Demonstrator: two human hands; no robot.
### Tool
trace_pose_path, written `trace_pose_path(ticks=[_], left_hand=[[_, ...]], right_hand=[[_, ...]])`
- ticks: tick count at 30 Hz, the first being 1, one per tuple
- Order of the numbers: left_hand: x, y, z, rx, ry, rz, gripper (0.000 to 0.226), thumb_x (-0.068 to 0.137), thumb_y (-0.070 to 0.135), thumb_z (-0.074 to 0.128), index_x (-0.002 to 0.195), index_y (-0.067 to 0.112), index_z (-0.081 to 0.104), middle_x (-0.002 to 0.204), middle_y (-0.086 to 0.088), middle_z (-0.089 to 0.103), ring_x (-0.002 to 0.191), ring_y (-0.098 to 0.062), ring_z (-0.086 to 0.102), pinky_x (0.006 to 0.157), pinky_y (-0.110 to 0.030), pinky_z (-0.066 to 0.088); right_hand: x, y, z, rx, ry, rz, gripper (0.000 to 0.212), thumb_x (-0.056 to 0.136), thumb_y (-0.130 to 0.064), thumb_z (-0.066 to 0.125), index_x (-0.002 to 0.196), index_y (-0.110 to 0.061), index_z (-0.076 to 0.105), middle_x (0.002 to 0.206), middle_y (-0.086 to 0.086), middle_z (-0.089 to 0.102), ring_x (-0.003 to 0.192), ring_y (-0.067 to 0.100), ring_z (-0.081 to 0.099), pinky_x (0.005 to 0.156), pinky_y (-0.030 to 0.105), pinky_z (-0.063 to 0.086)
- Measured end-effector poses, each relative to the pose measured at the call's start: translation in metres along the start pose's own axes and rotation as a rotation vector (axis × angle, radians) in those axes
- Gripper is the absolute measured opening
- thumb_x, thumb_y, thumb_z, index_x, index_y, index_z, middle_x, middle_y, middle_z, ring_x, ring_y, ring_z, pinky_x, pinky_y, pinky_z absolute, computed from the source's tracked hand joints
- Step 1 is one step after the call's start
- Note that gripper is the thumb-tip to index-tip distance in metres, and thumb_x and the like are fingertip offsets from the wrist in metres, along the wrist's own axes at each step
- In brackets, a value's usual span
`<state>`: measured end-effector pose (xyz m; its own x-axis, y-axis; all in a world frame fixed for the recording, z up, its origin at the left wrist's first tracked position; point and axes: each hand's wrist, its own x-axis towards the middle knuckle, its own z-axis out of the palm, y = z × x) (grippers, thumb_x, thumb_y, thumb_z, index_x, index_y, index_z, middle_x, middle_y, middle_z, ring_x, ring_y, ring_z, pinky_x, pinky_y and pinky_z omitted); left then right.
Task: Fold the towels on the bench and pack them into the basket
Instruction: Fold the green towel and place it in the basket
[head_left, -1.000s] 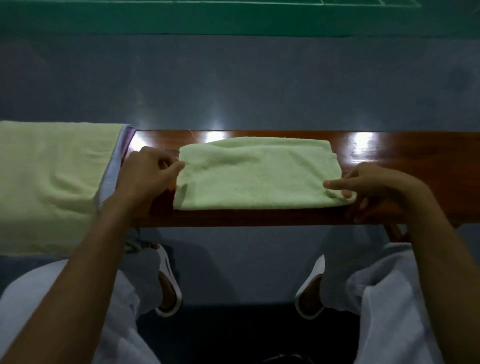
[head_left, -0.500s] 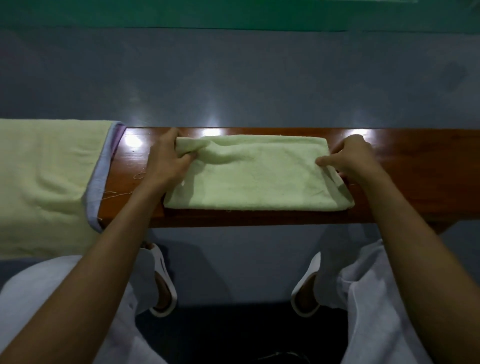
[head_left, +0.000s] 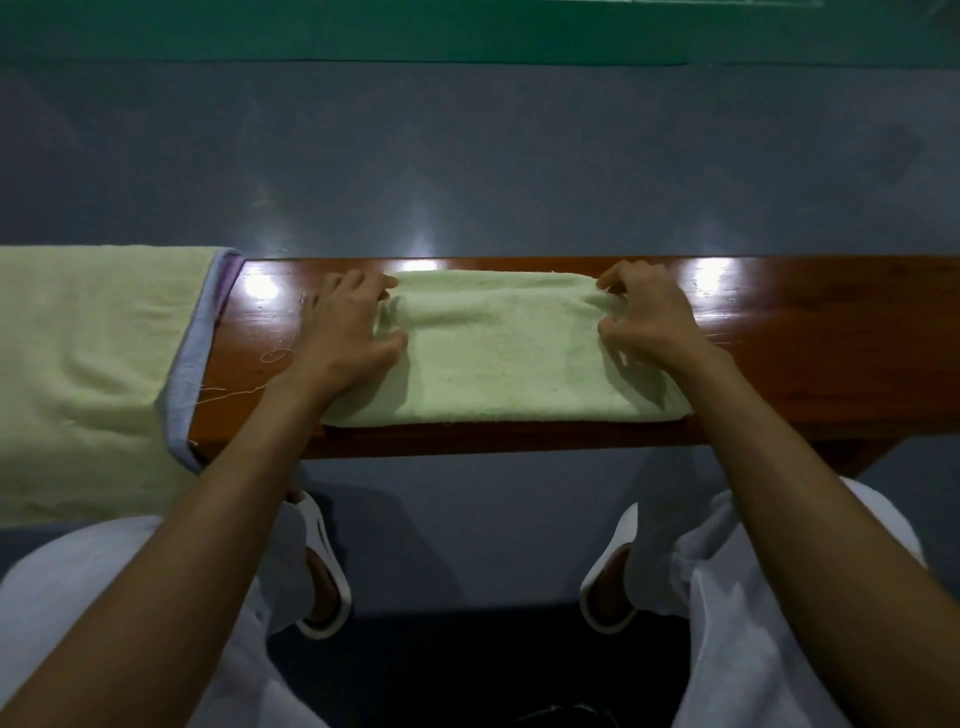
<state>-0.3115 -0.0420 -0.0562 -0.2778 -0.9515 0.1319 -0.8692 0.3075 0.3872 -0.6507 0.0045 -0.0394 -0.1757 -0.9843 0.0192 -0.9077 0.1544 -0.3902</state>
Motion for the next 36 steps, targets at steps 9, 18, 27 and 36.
trace_pose_path(ticks=[9, 18, 27, 36], left_hand=[[0.008, 0.001, -0.011, -0.045, -0.069, 0.001, 0.032, 0.072, 0.025, 0.081, 0.093, 0.028, 0.056, 0.106, 0.000, 0.055, 0.104, -0.020, 0.041, 0.093, -0.043, 0.042], [0.004, 0.000, -0.017, 0.001, -0.049, -0.055, 0.027, 0.078, 0.037, 0.082, 0.099, 0.023, 0.070, 0.104, -0.004, 0.062, 0.097, -0.025, 0.053, 0.084, -0.041, 0.047], [0.005, -0.003, -0.024, -0.104, -0.110, -0.146, 0.028, 0.078, 0.025, 0.083, 0.104, 0.019, 0.072, 0.105, -0.004, 0.063, 0.099, -0.026, 0.058, 0.078, -0.034, 0.047], [0.005, 0.002, -0.032, -0.360, -0.066, -0.116, 0.018, 0.078, 0.007, 0.082, 0.086, 0.009, 0.066, 0.084, 0.002, 0.064, 0.073, -0.004, 0.056, 0.061, -0.028, 0.045]], right_hand=[[0.003, 0.001, 0.000, -0.125, 0.096, -0.069, 0.026, 0.077, -0.024, 0.075, 0.099, -0.021, 0.059, 0.104, 0.003, 0.058, 0.099, 0.023, 0.050, 0.090, 0.044, 0.045], [-0.003, 0.005, -0.003, -0.151, 0.106, -0.070, 0.022, 0.084, -0.022, 0.071, 0.093, -0.019, 0.052, 0.093, 0.002, 0.057, 0.090, 0.024, 0.053, 0.086, 0.048, 0.050], [-0.001, 0.015, -0.011, 0.150, 0.126, 0.037, 0.022, 0.082, -0.011, 0.074, 0.104, -0.014, 0.073, 0.095, 0.001, 0.062, 0.087, 0.016, 0.057, 0.068, 0.014, 0.042], [0.004, 0.020, -0.014, 0.418, 0.174, 0.149, 0.014, 0.088, -0.016, 0.075, 0.101, -0.011, 0.077, 0.097, 0.004, 0.074, 0.085, 0.014, 0.069, 0.074, 0.027, 0.058]])
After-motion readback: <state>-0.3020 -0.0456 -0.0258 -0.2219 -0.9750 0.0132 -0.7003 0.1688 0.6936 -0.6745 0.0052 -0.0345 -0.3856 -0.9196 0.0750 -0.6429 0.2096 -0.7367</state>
